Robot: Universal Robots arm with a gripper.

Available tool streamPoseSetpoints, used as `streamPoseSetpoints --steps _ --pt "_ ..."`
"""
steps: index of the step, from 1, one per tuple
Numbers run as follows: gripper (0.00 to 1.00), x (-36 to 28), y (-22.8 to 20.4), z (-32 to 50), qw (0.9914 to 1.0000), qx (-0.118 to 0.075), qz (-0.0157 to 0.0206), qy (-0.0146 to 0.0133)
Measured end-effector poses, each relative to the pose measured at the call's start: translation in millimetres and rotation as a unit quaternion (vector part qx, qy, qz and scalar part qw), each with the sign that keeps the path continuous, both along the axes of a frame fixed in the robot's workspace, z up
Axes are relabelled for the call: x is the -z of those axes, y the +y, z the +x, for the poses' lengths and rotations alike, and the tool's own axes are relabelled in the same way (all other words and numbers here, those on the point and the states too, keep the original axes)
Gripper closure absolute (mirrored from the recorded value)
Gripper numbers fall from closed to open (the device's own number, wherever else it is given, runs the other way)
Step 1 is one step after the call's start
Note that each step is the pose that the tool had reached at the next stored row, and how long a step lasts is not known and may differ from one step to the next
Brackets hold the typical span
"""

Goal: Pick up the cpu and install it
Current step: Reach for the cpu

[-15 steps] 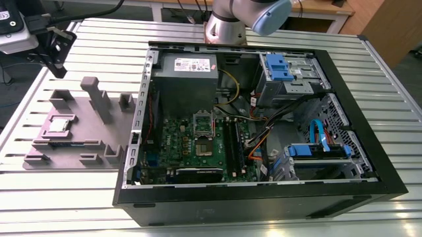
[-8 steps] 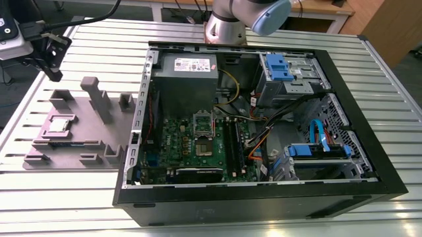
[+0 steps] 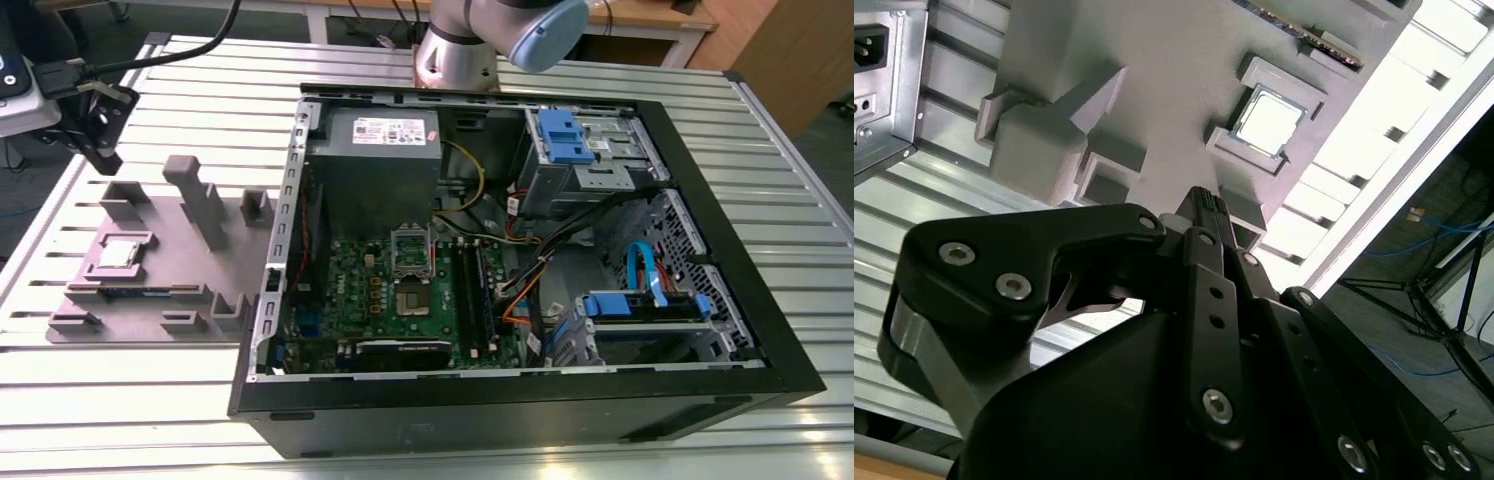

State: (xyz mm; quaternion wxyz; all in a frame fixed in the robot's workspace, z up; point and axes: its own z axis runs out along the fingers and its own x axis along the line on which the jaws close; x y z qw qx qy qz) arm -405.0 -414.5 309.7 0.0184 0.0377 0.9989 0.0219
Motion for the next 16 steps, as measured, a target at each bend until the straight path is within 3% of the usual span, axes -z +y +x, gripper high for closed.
streamPoseSetpoints --steps 12,16 --pt "0.89 14.3 -11.0 -10.9 1.00000 0.000 0.0000 0.0001" --pt "0.89 15.5 -11.7 -11.7 1.00000 0.000 0.0000 0.0003"
